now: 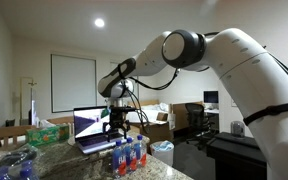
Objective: Move the bottles to the left side of the counter
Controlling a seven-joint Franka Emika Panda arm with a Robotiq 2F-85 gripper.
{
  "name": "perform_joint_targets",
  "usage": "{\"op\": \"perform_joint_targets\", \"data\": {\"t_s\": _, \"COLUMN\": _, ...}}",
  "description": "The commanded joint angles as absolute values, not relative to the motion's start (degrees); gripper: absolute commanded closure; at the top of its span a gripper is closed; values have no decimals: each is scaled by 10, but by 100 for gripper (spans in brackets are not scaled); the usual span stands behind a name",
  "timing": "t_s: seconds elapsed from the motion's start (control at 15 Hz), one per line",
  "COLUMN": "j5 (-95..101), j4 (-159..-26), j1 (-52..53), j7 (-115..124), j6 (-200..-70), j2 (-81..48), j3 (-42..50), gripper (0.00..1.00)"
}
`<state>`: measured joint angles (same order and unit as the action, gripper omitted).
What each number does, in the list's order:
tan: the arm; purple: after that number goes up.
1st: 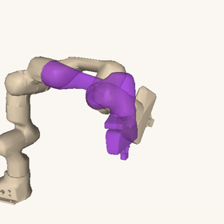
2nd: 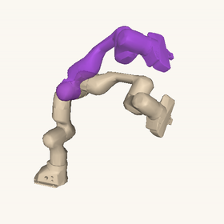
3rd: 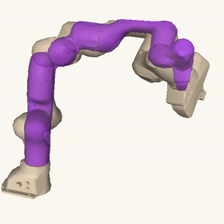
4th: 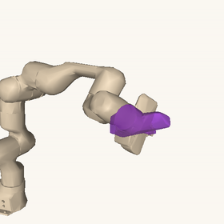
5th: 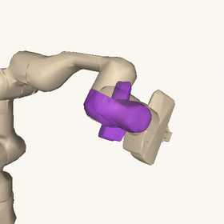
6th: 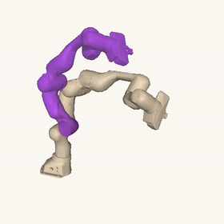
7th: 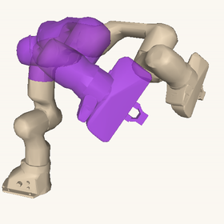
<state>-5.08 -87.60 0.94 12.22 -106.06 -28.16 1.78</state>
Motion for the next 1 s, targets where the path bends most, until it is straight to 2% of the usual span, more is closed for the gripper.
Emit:
{"op": "perform_joint_targets", "data": {"t_s": 0.0, "j5": -45, "j4": -861, "j1": 12, "j7": 147, "j6": -1032, "j2": -288, "j3": 21, "gripper": 0}}
{"op": "perform_joint_targets", "data": {"t_s": 0.47, "j5": -47, "j4": -851, "j1": 9, "j7": 143, "j6": -1016, "j2": -303, "j3": 23, "gripper": 1}}
{"op": "perform_joint_targets", "data": {"t_s": 0.6, "j5": -44, "j4": -850, "j1": 11, "j7": 140, "j6": -1023, "j2": -304, "j3": 23, "gripper": 11}}
{"op": "perform_joint_targets", "data": {"t_s": 0.67, "j5": -42, "j4": -847, "j1": 12, "j7": 140, "j6": -1023, "j2": -306, "j3": 23, "gripper": 21}}
{"op": "perform_joint_targets", "data": {"t_s": 0.8, "j5": -40, "j4": -841, "j1": 14, "j7": 140, "j6": -1022, "j2": -309, "j3": 23, "gripper": 23}}
{"op": "perform_joint_targets", "data": {"t_s": 0.93, "j5": -39, "j4": -839, "j1": 15, "j7": 141, "j6": -1022, "j2": -309, "j3": 23, "gripper": 36}}
